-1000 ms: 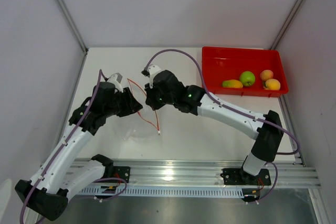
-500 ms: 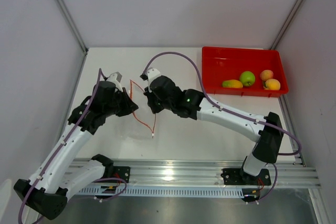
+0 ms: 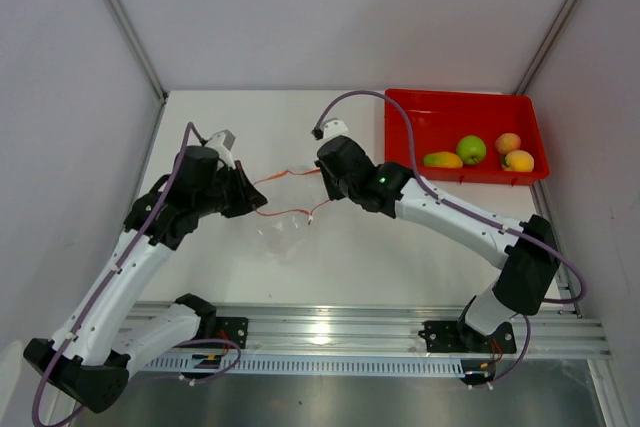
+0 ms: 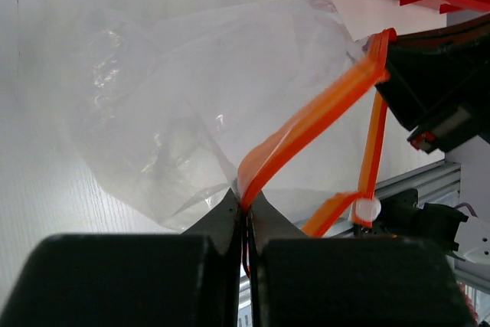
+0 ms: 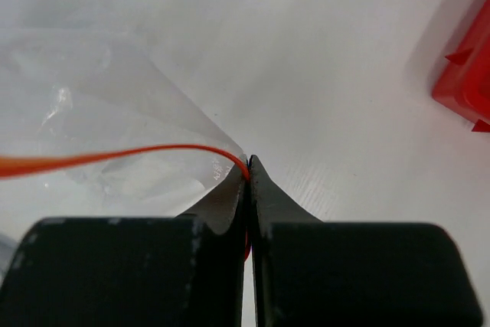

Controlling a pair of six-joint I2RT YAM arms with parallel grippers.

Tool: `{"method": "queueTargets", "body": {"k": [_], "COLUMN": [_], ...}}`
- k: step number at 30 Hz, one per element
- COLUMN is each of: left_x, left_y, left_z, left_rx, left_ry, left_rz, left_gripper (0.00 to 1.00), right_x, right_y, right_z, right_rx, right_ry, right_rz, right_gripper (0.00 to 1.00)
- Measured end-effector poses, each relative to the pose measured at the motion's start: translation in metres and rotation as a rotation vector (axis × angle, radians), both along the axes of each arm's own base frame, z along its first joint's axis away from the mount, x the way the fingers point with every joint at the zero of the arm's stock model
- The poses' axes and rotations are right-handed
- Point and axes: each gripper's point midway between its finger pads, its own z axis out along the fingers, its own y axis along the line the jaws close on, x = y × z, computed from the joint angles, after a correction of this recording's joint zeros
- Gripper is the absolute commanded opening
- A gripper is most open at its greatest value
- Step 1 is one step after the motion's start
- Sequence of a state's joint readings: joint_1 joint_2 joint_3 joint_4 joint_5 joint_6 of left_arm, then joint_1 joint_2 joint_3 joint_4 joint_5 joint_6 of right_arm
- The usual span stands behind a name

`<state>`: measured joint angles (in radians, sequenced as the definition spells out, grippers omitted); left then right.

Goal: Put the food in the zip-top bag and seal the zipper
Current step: Open the zipper of the food storage bag.

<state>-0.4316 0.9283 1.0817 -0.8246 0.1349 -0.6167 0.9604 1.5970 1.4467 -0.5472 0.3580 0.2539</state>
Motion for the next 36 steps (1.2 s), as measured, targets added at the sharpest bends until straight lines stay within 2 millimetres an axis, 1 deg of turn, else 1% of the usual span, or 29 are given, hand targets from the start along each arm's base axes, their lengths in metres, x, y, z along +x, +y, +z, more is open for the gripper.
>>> {"method": "queueTargets", "body": {"k": [2,3,5,8,9,10,13,15,16,18,19,20,21,22,28,31,34,36], "left_x": [-0.002,-0.003,-0.004,-0.006,-0.005,-0.003,0.003,0.007,0.009,0.011,0.012,0.013,0.014,0.016,0.029,0.033,0.039,0.042], "left_y": [-0.001,-0.001,-0.004,-0.009,-0.011,-0.013,-0.018,-0.020,-0.021,-0.021,-0.022,-0.021,-0.021,-0.022,-0.025,-0.027,-0.030,-0.031], "left_z": [-0.001,-0.001,-0.002,-0.006,-0.008,-0.010,-0.015,-0.019,-0.020,-0.022,-0.023,-0.023,-0.024,-0.024,-0.032,-0.034,-0.029,-0.027], "left_rx": [-0.001,-0.003,-0.011,-0.020,-0.022,-0.025,-0.026,-0.025,-0.025,-0.025,-0.026,-0.025,-0.025,-0.025,-0.012,-0.011,-0.024,-0.035], "left_ry": [0.007,0.009,0.013,0.029,0.032,0.036,0.047,0.051,0.049,0.046,0.042,0.041,0.038,0.035,0.039,0.039,0.008,-0.017], "left_rz": [-0.007,-0.011,-0.025,-0.057,-0.066,-0.074,-0.081,-0.083,-0.081,-0.079,-0.078,-0.075,-0.073,-0.072,-0.060,-0.058,-0.060,-0.060], "left_gripper": [0.01,0.01,0.01,0.01,0.01,0.01,0.01,0.01,0.01,0.01,0.01,0.00,0.01,0.01,0.01,0.01,0.01,0.01], "right_x": [0.006,0.007,0.006,0.001,-0.001,-0.003,-0.007,-0.008,-0.007,-0.007,-0.007,-0.007,-0.007,-0.007,-0.007,-0.005,0.002,0.014], "right_y": [-0.011,-0.013,-0.012,-0.006,-0.004,-0.001,0.001,0.004,0.005,0.003,0.001,-0.001,-0.003,-0.003,-0.003,-0.011,-0.027,-0.046], "right_z": [-0.006,-0.008,-0.011,-0.010,-0.009,-0.008,-0.007,-0.005,-0.005,-0.005,-0.005,-0.004,-0.003,-0.002,0.014,0.030,0.052,0.066], "right_rx": [-0.018,-0.022,-0.022,-0.018,-0.019,-0.026,-0.051,-0.064,-0.070,-0.083,-0.094,-0.106,-0.116,-0.121,-0.119,-0.092,-0.025,0.022], "right_ry": [0.004,0.006,0.009,0.004,-0.002,-0.009,-0.024,-0.032,-0.034,-0.038,-0.041,-0.046,-0.051,-0.059,-0.104,-0.136,-0.150,-0.154], "right_rz": [-0.030,-0.033,-0.030,-0.009,-0.005,0.002,0.009,0.004,0.001,-0.016,-0.024,-0.031,-0.035,-0.040,-0.056,-0.087,-0.129,-0.182], "right_gripper": [0.00,0.00,0.00,0.00,0.02,0.09,0.13,0.19,0.34,0.51,0.65,0.72,0.82,0.99,0.99,1.00,1.00,1.00]}}
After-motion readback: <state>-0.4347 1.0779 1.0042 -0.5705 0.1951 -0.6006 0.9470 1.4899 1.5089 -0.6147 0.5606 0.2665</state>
